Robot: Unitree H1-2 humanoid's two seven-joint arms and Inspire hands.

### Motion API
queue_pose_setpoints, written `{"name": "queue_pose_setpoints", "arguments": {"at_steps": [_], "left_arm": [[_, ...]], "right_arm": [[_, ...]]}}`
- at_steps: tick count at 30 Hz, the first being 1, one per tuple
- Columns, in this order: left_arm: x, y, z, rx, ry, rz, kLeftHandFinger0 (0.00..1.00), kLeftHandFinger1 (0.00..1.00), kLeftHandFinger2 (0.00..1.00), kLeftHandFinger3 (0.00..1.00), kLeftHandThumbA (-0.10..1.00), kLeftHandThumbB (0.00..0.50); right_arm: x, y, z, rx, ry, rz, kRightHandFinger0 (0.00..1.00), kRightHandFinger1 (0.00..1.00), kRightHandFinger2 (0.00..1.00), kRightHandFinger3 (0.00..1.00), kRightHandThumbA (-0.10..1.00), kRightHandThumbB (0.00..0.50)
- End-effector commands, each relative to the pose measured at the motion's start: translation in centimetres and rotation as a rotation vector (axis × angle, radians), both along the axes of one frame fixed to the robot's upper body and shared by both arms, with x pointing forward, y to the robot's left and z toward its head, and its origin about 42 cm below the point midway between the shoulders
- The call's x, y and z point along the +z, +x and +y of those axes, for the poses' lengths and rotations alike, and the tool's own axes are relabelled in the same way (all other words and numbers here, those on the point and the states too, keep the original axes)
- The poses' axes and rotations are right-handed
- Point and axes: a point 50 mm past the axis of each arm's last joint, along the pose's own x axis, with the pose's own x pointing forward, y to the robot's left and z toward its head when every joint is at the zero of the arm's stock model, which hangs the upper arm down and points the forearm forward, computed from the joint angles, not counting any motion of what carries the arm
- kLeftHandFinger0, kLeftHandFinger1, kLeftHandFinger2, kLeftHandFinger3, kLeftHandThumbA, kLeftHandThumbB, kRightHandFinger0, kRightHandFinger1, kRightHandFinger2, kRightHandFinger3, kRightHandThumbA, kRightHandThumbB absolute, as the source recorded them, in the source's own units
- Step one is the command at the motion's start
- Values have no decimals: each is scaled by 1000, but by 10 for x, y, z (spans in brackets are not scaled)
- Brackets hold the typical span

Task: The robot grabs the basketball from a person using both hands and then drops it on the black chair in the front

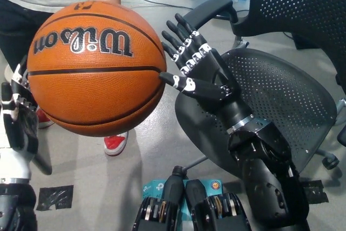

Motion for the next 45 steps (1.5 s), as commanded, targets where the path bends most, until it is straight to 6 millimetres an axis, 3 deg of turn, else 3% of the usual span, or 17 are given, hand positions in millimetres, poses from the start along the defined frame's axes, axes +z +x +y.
{"name": "queue_pose_setpoints", "arguments": {"at_steps": [1,4,6,12,15,16,18,20,23,27,33,36,40,45], "left_arm": [[19,4,-15,-48,10,-68,1000,1000,1000,1000,1000,188],[20,3,-19,-57,5,-60,1000,1000,1000,1000,1000,194],[21,3,-24,-68,-4,-77,1000,1000,1000,1000,1000,169],[25,6,-32,-79,8,-82,1000,1000,1000,1000,1000,177],[27,5,-35,-77,8,-85,1000,1000,1000,1000,1000,182],[28,5,-37,-77,9,-90,1000,1000,1000,1000,1000,183],[29,3,-41,-81,8,-91,1000,1000,1000,1000,1000,182],[30,3,-44,-94,10,-90,1000,1000,1000,1000,1000,182],[34,6,-51,-118,10,-92,1000,1000,1000,1000,1000,183],[31,13,-58,-127,-7,-73,1000,1000,1000,1000,1000,216],[30,23,-81,-168,126,-51,1000,1000,1000,1000,1000,160],[34,25,-100,-211,151,-28,1000,1000,1000,1000,1000,154],[44,29,-121,-261,120,-50,1000,1000,1000,1000,1000,137],[57,33,-136,-278,176,-64,1000,1000,1000,1000,1000,148]], "right_arm": [[22,-7,30,72,-20,-91,1000,1000,1000,1000,1000,499],[16,-6,34,48,-63,-94,1000,1000,1000,1000,1000,482],[10,-1,39,8,-127,-99,1000,1000,1000,1000,1000,449],[6,11,51,-69,-230,-128,1000,1000,1000,1000,1000,464],[5,17,60,-130,-328,-183,1000,1000,1000,1000,1000,381],[2,20,64,-159,-345,-202,1000,1000,1000,1000,1000,381],[-6,24,70,-246,-448,-230,1000,1000,1000,1000,1000,468],[-11,26,75,-296,-493,-264,1000,1000,1000,1000,1000,464],[-14,26,87,-278,-455,-220,1000,1000,1000,1000,1000,474],[-12,18,107,-191,-295,-181,1000,1000,1000,1000,1000,424],[-10,8,128,-190,-307,-203,1000,1000,1000,1000,1000,416],[-10,2,135,-227,-339,-208,1000,1000,1000,1000,1000,361],[-3,1,137,-321,-253,-213,1000,1000,1000,1000,1000,287],[7,0,125,-367,-185,-244,1000,1000,1000,1000,1000,231]]}}
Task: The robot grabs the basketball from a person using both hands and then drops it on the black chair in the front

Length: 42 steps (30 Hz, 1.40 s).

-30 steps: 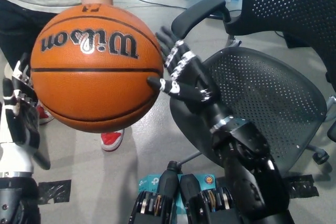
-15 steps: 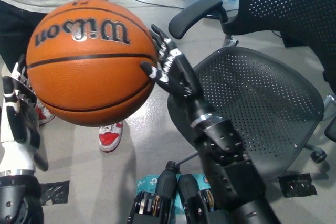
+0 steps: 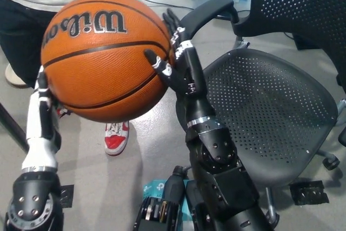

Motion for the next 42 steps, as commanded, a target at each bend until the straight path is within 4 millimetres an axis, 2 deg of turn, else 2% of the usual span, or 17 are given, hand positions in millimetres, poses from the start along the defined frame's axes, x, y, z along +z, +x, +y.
{"name": "queue_pose_setpoints", "arguments": {"at_steps": [1,6,10,14,17,19,21,22,23,26,27,31,33,34,36,38,42], "left_arm": [[61,13,-90,-355,101,-183,1000,1000,1000,1000,1000,151],[79,19,-105,-394,150,-222,1000,1000,1000,1000,1000,149],[97,23,-117,-411,171,-245,1000,1000,1000,1000,1000,161],[121,28,-135,-427,182,-291,1000,1000,1000,1000,1000,171],[135,31,-148,-430,212,-309,1000,1000,1000,1000,1000,163],[143,37,-164,-454,249,-335,1000,1000,1000,1000,1000,137],[144,45,-177,-500,247,-344,1000,1000,1000,1000,1000,140],[144,45,-176,-499,248,-344,1000,1000,1000,1000,1000,140],[143,52,-192,-505,240,-319,1000,1000,1000,1000,1000,164],[143,60,-205,-530,251,-275,1000,1000,1000,1000,1000,190],[142,66,-218,-557,250,-247,1000,1000,1000,1000,1000,190],[144,79,-246,-612,237,-218,1000,1000,1000,1000,1000,155],[147,85,-255,-613,240,-214,1000,1000,1000,1000,1000,141],[147,90,-267,-626,251,-213,1000,1000,1000,1000,1000,135],[146,97,-278,-641,254,-200,1000,1000,1000,1000,1000,130],[144,107,-299,-655,270,-167,1000,1000,1000,1000,1000,111],[138,123,-325,-677,251,-99,1000,1000,1000,1000,1000,114]], "right_arm": [[37,-18,57,76,-52,-118,1000,1000,1000,1000,1000,237],[57,-19,38,53,-38,-137,1000,1000,1000,1000,1000,285],[76,-18,25,27,-14,-185,1000,1000,1000,1000,1000,256],[98,-15,5,-26,-26,-254,1000,1000,1000,1000,1000,253],[111,-13,-7,-46,-1,-277,1000,1000,1000,1000,1000,244],[117,-10,-24,-46,19,-270,1000,1000,1000,1000,1000,268],[117,-8,-38,-84,27,-262,1000,1000,1000,1000,1000,265],[117,-9,-37,-83,27,-261,1000,1000,1000,1000,1000,265],[114,-6,-53,-96,40,-229,1000,1000,1000,1000,1000,245],[115,-4,-67,-148,78,-198,1000,1000,1000,1000,1000,230],[114,0,-79,-153,80,-187,1000,1000,1000,1000,1000,221],[113,8,-107,-179,59,-159,1000,1000,1000,1000,1000,219],[115,13,-116,-198,65,-157,1000,1000,1000,1000,1000,182],[114,18,-128,-214,94,-155,1000,1000,1000,1000,1000,159],[112,25,-138,-222,113,-140,1000,1000,1000,1000,1000,169],[106,34,-161,-259,100,-83,1000,1000,1000,1000,1000,189],[96,48,-185,-277,135,-46,1000,1000,1000,1000,1000,147]]}}
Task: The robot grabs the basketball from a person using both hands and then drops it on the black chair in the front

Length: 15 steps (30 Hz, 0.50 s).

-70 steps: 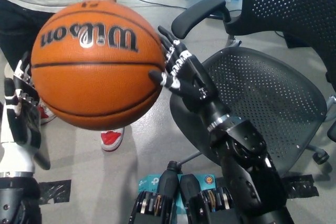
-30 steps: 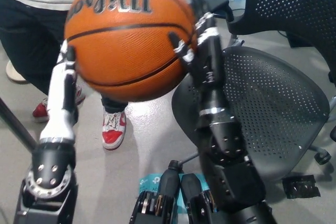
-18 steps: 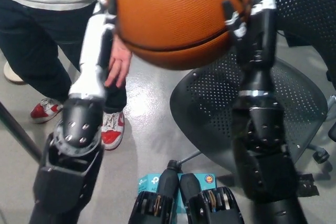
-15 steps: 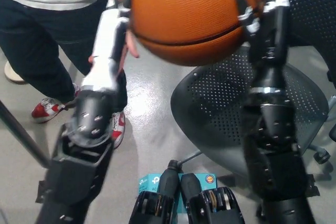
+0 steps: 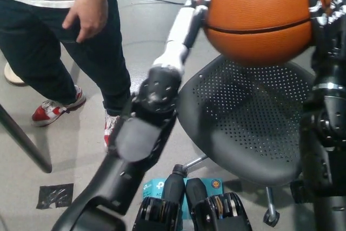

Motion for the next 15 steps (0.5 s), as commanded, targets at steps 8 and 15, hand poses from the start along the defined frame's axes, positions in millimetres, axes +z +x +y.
{"name": "queue_pose_setpoints", "arguments": {"at_steps": [8,15], "left_arm": [[53,-11,-138,-356,6,-56,1000,1000,1000,1000,1000,107],[48,2,-131,-329,32,59,1000,1000,1000,1000,1000,170]], "right_arm": [[30,37,0,152,74,19,1000,1000,1000,1000,1000,176],[16,45,-15,229,45,61,1000,1000,1000,1000,1000,99]]}}
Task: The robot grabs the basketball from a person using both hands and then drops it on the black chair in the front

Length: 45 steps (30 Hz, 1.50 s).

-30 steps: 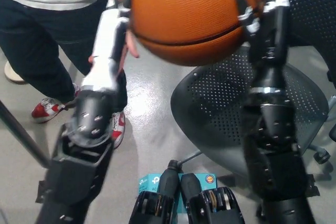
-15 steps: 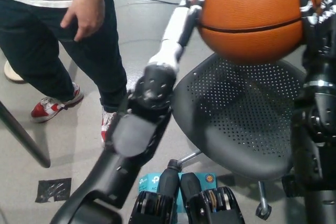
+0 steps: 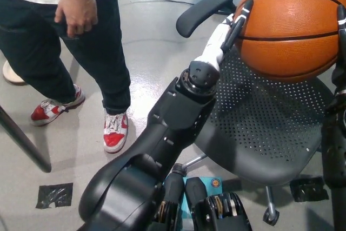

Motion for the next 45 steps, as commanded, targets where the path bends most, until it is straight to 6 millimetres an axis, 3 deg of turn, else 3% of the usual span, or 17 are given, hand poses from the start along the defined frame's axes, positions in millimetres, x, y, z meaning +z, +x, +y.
{"name": "queue_pose_setpoints", "arguments": {"at_steps": [1,3,5,6,7,10,12,18,19,21,25,31,33,36,37,40,45], "left_arm": [[68,-18,-67,-268,-17,-149,1000,1000,1000,1000,1000,207],[69,-9,-50,-247,-43,-138,1000,1000,1000,1000,1000,153],[72,7,-17,-194,-73,-122,1000,1000,1000,1000,1000,169],[73,10,-11,-184,-58,-130,1000,1000,1000,1000,1000,171],[80,19,5,-151,-53,-160,1000,1000,1000,1000,1000,149],[91,37,52,-89,-24,-199,1000,1000,1000,1000,1000,161],[97,46,77,-51,-17,-211,1000,1000,1000,1000,1000,177],[118,59,131,16,-7,-248,1000,1000,1000,1000,1000,153],[117,58,137,27,-29,-254,1000,1000,1000,1000,1000,116],[112,56,141,28,-8,-263,1000,1000,1000,1000,1000,109],[84,39,153,-19,36,-283,1000,1000,1000,1000,1000,168],[50,11,155,-72,47,-293,1000,1000,1000,1000,1000,179],[33,-7,156,-90,63,-300,1000,1000,1000,1000,1000,206],[1,-45,163,-127,-2,-308,1000,1000,1000,1000,1000,163],[0,-46,164,-128,-3,-308,1000,1000,1000,1000,1000,163],[-46,-88,179,-144,-98,-321,1000,1000,1000,1000,1000,183],[-101,-151,214,-54,-189,-316,1000,1000,1000,1000,1000,126]], "right_arm": [[51,25,26,258,-31,-133,1000,1000,1000,1000,1000,126],[51,24,9,213,-34,-133,1000,1000,1000,1000,1000,203],[52,24,-27,156,-48,-139,1000,1000,1000,1000,1000,232],[53,24,-34,145,-48,-141,1000,1000,1000,1000,1000,235],[58,21,-58,110,-61,-152,1000,1000,1000,1000,1000,238],[72,10,-102,54,-98,-172,1000,1000,1000,1000,1000,226],[80,2,-117,24,-115,-190,1000,1000,1000,1000,1000,226],[101,-14,-147,-29,-188,-259,1000,1000,1000,1000,1000,231],[101,-18,-147,-34,-200,-264,1000,1000,1000,1000,1000,230],[97,-21,-147,-32,-211,-262,1000,1000,1000,1000,1000,221],[83,-30,-140,-20,-204,-259,1000,1000,1000,1000,1000,202],[64,-39,-126,-5,-227,-226,1000,1000,1000,1000,1000,186],[52,-41,-114,36,-219,-221,1000,1000,1000,1000,1000,188],[28,-52,-95,74,-221,-206,1000,1000,1000,1000,1000,216],[27,-52,-95,75,-221,-205,1000,1000,1000,1000,1000,215],[-6,-77,-65,117,-256,-182,1000,1000,1000,1000,1000,194],[-61,-118,-9,176,-337,-143,1000,1000,1000,1000,1000,217]]}}
